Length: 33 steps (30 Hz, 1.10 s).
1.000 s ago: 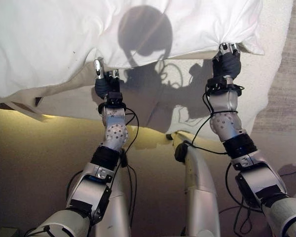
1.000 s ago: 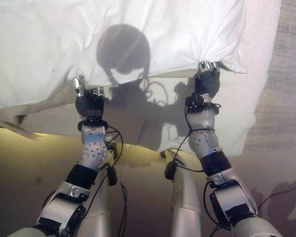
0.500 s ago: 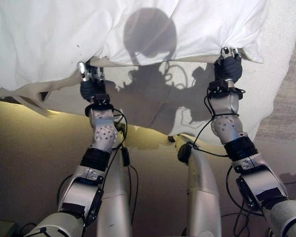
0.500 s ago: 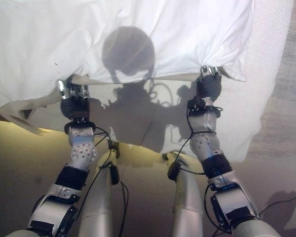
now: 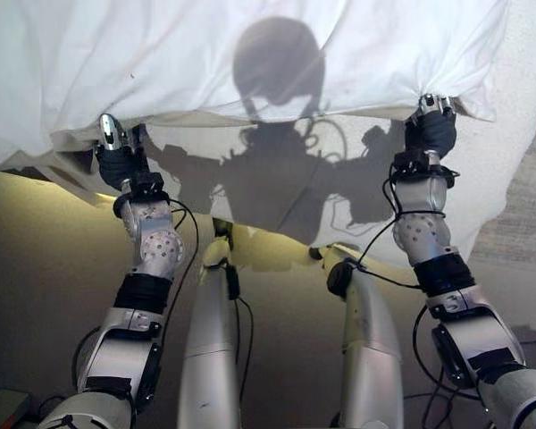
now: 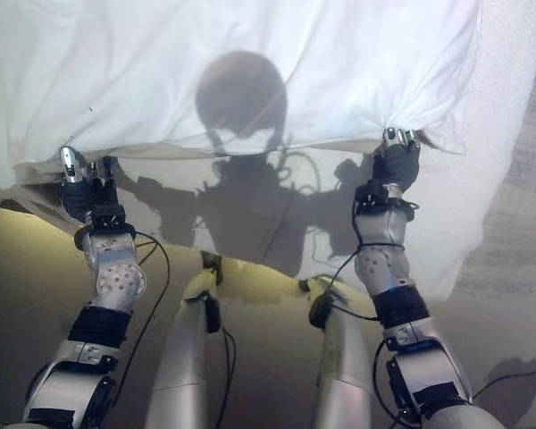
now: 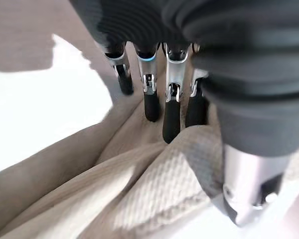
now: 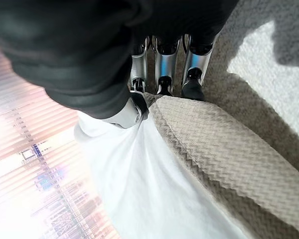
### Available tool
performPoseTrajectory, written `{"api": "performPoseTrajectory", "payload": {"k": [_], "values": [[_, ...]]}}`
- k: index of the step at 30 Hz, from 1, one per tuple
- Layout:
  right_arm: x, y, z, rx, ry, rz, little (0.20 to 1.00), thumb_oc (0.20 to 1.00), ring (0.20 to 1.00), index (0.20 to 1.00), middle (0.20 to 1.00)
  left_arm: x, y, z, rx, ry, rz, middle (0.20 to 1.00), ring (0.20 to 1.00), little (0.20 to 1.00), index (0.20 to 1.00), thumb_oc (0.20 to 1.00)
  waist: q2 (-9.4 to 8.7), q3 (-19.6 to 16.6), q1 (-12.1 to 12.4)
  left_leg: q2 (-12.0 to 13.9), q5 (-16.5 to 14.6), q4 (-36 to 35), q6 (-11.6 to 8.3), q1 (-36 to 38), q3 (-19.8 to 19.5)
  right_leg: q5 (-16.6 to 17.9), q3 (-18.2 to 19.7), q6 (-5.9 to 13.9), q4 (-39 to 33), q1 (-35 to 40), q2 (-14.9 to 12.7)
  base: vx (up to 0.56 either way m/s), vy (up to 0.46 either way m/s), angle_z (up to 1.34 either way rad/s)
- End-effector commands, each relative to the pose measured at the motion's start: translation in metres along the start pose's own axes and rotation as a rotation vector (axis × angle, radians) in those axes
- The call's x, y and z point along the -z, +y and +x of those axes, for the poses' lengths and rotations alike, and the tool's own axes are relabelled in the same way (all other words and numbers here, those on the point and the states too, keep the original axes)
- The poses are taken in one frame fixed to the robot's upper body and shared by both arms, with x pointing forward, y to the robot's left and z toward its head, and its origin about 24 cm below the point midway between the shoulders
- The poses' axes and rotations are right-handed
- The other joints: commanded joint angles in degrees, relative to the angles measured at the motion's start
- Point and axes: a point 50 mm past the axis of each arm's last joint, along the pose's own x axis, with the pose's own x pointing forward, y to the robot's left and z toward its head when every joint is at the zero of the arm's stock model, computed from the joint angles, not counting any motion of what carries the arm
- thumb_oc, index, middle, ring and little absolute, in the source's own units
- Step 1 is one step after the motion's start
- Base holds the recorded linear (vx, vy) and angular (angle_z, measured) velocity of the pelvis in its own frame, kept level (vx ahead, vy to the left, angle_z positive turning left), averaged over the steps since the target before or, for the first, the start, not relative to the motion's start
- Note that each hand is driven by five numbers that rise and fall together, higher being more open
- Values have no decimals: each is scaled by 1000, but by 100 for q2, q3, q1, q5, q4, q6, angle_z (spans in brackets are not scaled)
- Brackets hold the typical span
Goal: Make the bed
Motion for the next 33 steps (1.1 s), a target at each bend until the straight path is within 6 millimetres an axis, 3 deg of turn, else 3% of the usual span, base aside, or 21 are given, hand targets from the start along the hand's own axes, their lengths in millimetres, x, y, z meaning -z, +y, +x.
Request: {"api": "performPoseTrajectory", "payload": {"k": [1,20,23,24,30,32,33], "values": [[-25,3,-4,-109,-101,-48,200,200,200,200,200,-35,-10,6,69,-176,-12,200,200,200,200,200,390,-136,-70,-179,-785,370,333,73,150,739,132,600,-25,-214,92,0,0,0],[-26,8,-8,-167,-86,-68,200,200,200,200,200,-24,-17,-3,176,-102,74,200,200,200,200,200,403,-136,-142,-96,-714,275,297,163,258,744,222,570,-43,-244,125,1,-4,0],[-26,4,-9,-144,-93,-59,200,200,200,200,200,-29,-7,-4,154,-108,88,200,200,200,200,200,390,-136,-134,-48,-694,222,284,311,281,737,222,571,-38,-159,139,4,-49,-5],[-28,-3,-11,-115,-104,-52,200,200,200,200,200,-33,7,-8,112,-114,97,200,200,200,200,200,388,-136,-120,-30,-698,211,274,433,286,722,204,572,-53,-50,152,10,-38,-8],[-27,-29,-22,-43,-87,-87,200,200,200,200,200,-41,42,-21,6,-112,138,200,200,200,200,200,368,-136,-146,14,-711,88,216,974,275,736,115,560,-349,515,205,-1,-43,-9],[-29,-38,-25,-23,-86,-116,200,200,200,200,200,-47,51,-26,-7,-122,169,200,200,200,200,200,300,-136,-109,-26,-769,377,145,1020,76,730,133,507,-450,719,314,1,7,-8],[-27,-40,-26,-24,-76,-130,200,200,200,200,200,-53,52,-29,-1,-140,188,200,200,200,200,200,180,-136,2,-168,-826,538,96,1044,-369,760,240,500,-554,815,397,12,56,-9]]}}
